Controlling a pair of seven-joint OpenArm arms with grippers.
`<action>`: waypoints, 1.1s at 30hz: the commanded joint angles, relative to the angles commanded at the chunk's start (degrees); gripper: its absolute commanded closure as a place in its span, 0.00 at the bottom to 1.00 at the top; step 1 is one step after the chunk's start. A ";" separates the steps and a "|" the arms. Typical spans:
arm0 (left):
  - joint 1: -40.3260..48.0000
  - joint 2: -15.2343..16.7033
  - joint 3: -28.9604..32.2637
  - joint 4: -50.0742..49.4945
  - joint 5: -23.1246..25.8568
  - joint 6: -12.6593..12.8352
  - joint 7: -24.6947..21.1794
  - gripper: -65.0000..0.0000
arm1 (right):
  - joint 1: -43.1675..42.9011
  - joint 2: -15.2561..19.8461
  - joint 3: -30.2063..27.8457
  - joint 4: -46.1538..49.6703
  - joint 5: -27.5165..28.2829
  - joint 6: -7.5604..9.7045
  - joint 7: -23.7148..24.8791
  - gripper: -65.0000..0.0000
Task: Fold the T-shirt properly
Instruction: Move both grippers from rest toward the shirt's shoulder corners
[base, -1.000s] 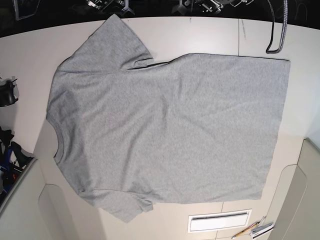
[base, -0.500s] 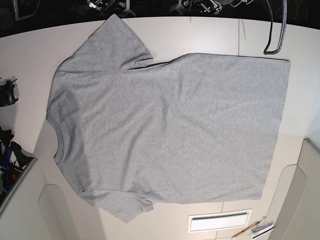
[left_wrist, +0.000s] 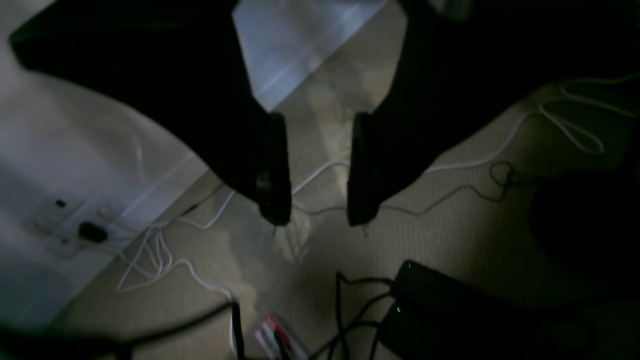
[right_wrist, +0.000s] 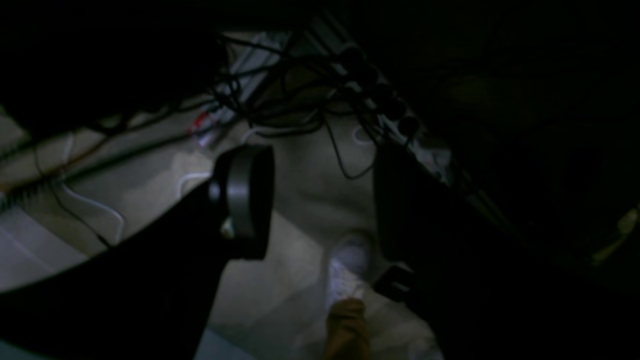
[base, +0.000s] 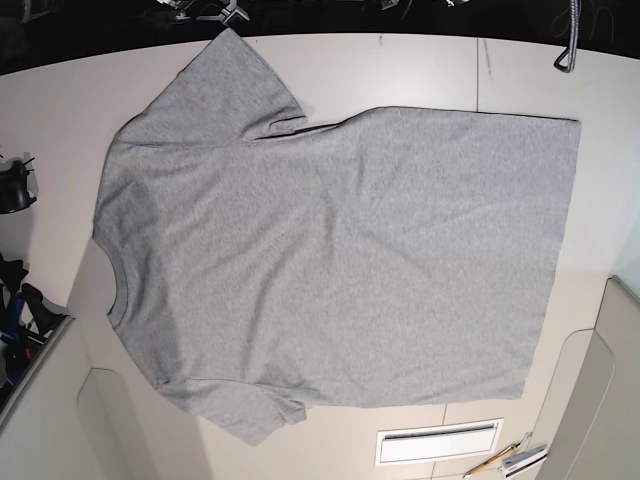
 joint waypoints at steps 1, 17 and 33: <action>1.27 -0.94 0.00 1.53 -0.33 0.02 -0.02 0.65 | -1.25 1.09 0.00 1.84 0.00 0.00 0.00 0.51; 21.44 -10.01 -16.61 23.08 -6.82 -3.27 0.24 0.65 | -22.23 21.66 0.00 39.43 6.71 1.09 -4.48 0.51; 44.59 -10.16 -47.15 56.35 -17.62 -3.27 6.25 0.65 | -32.85 28.55 11.15 66.03 15.43 3.74 -15.78 0.51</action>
